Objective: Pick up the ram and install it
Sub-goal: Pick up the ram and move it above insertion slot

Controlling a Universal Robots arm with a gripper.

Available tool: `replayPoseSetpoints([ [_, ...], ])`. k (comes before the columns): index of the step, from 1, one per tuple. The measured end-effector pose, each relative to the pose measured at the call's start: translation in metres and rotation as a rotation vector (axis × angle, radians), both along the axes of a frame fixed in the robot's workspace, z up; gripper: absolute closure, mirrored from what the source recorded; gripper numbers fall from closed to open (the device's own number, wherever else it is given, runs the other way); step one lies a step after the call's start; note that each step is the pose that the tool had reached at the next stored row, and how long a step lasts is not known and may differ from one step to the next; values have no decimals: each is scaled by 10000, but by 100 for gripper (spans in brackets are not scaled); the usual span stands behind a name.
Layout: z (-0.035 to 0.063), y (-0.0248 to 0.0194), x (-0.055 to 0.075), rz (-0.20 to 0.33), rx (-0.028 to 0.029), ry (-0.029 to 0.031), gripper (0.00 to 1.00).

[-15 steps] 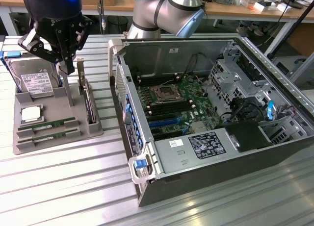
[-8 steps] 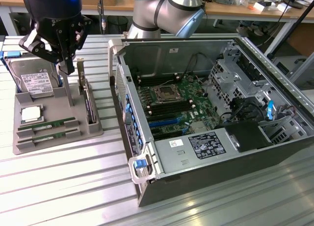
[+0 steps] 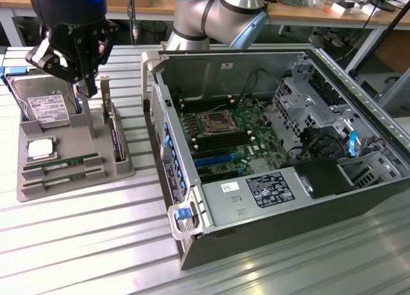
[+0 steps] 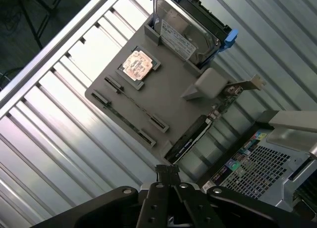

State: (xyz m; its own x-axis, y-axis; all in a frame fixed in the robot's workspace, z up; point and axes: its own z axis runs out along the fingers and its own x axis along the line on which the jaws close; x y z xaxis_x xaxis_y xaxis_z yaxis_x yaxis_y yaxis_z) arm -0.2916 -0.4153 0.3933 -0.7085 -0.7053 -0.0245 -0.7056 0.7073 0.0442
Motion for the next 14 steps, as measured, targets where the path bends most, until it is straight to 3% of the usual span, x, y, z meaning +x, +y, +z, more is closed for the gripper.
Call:
replayPoseSetpoints([
  [14, 0, 0, 0, 362, 0, 0, 90],
])
